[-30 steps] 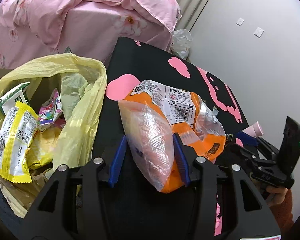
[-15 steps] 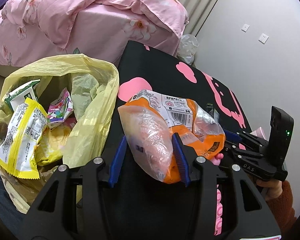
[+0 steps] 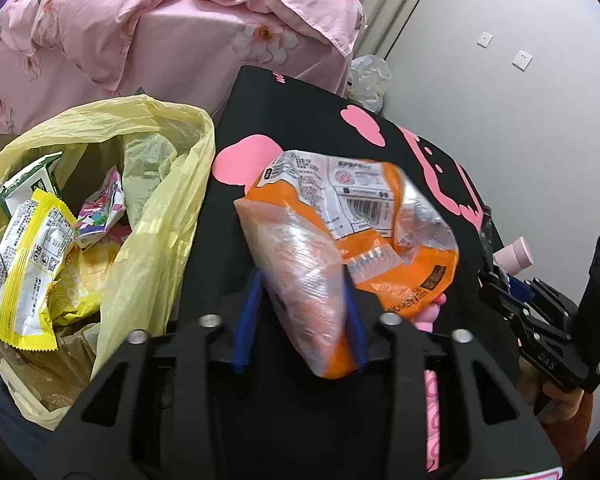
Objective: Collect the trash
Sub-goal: 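Grasp the black-and-silver wrapper strips with the right gripper, then carry the chip bag and wrapper strips over the yellow bag and open both grippers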
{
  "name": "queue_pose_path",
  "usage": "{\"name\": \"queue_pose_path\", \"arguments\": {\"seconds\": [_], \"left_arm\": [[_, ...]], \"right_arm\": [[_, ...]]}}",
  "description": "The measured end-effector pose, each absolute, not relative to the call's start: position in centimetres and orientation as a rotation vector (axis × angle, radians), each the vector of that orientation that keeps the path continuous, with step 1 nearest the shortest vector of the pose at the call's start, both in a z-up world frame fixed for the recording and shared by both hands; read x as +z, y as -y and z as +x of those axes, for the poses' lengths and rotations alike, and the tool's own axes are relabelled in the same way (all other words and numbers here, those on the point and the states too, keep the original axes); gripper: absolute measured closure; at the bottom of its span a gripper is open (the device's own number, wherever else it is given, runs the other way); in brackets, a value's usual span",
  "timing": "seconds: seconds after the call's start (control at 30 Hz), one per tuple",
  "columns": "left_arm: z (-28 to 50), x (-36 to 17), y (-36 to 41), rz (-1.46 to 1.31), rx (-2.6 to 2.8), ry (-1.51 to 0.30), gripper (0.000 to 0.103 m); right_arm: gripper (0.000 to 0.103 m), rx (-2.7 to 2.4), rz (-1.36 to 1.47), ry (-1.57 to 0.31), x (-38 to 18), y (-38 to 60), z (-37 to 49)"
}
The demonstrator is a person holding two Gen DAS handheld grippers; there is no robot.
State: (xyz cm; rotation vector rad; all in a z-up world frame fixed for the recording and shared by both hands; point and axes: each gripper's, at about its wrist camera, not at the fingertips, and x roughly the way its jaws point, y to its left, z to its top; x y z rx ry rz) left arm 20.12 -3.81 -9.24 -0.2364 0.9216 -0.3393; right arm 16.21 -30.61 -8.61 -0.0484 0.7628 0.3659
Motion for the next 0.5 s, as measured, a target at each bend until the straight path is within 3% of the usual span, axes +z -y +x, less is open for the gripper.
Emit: {"name": "queue_pose_path", "arguments": {"seconds": [0.17,0.5], "left_arm": [[19.5,-7.5,4.2,-0.217,-0.337,-0.874,0.079],[17.0,-2.3,2.2,-0.186,-0.309,-0.72,0.08]], "right_arm": [[0.072,0.351,-0.039,-0.73,-7.6,31.2,14.9],[0.072,0.36,-0.038,-0.608,-2.3,30.2,13.4]]}}
